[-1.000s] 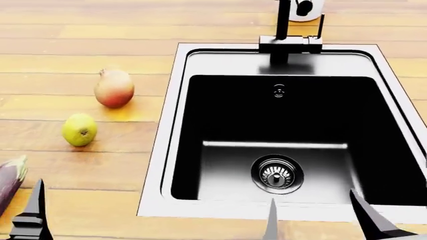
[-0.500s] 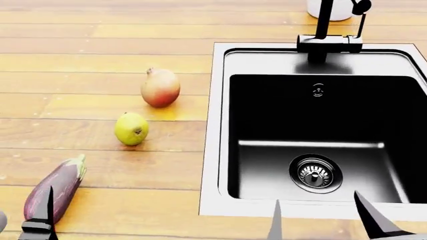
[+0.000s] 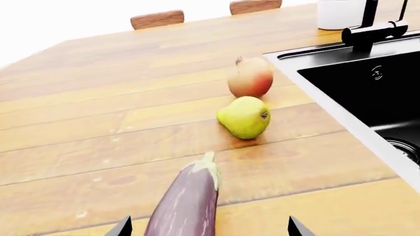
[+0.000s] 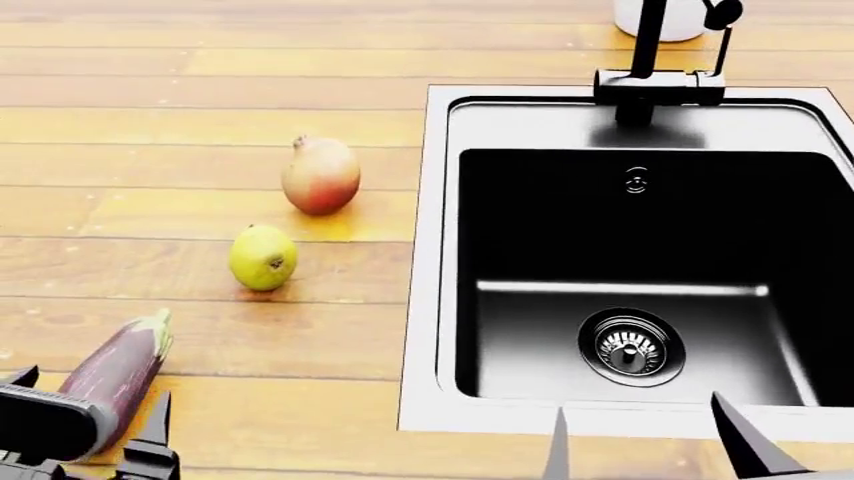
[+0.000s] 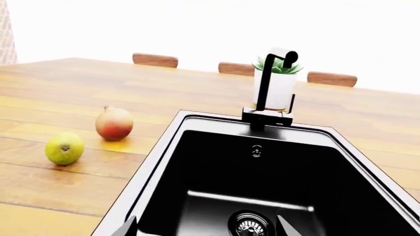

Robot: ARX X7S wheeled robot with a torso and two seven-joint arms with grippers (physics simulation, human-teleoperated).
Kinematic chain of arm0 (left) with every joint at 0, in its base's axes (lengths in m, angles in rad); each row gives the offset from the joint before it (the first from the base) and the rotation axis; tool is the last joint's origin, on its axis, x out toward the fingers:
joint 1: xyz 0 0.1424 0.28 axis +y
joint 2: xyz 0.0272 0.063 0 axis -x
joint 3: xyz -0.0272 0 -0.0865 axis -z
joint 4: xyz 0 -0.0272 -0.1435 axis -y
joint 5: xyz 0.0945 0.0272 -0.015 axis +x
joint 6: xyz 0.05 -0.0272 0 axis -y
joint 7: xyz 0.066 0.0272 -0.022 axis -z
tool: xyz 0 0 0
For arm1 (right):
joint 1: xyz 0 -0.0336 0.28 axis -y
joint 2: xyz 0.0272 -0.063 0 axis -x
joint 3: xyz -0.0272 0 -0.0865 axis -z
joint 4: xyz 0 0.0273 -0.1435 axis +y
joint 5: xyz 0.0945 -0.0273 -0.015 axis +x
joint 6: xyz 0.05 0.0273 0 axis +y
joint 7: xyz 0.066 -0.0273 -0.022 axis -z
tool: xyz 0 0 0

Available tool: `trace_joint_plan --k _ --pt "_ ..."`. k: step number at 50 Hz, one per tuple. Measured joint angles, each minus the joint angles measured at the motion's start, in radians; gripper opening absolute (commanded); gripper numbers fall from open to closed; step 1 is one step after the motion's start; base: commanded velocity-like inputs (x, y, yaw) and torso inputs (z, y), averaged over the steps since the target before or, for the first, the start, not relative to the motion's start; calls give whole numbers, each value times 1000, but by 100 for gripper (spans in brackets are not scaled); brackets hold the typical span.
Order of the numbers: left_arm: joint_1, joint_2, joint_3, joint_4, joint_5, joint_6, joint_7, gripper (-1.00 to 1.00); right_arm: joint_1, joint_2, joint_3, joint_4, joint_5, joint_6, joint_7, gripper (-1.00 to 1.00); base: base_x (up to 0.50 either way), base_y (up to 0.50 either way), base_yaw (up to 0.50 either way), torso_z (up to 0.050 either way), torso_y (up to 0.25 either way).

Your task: There is a mixed pile of frozen fruits and vegetables on the counter. Locate all the frozen vegetables and place the items in a bowl on the counter. Take all the frozen fruits and defrost them in a running sink.

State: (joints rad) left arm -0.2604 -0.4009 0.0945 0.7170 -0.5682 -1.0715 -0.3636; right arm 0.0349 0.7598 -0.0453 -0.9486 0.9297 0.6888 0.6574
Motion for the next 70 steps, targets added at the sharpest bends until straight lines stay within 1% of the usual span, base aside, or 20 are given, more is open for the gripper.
trace_joint_plan --k 11,27,43,44,58,70 --pt "-41 1 26 -85 16 6 5 100 -3 4 -3 0 8 -3 3 100 0 0 0 0 0" --pt "-79 6 60 -231 52 59 24 100 1 5 -20 5 7 -5 4 100 0 0 0 0 0" --pt "-109 13 88 -318 71 73 28 100 0 7 -31 10 4 -10 4 100 0 0 0 0 0" --pt "-110 13 88 -318 71 72 27 -100 0 7 -32 11 4 -11 4 100 0 0 0 0 0" --pt "-107 13 68 -262 57 32 9 -100 -3 9 -36 12 2 -19 5 100 0 0 0 0 0" --pt "-94 18 -8 -66 -19 -51 -39 -100 0 9 -51 2 -13 -32 -5 100 0 0 0 0 0"
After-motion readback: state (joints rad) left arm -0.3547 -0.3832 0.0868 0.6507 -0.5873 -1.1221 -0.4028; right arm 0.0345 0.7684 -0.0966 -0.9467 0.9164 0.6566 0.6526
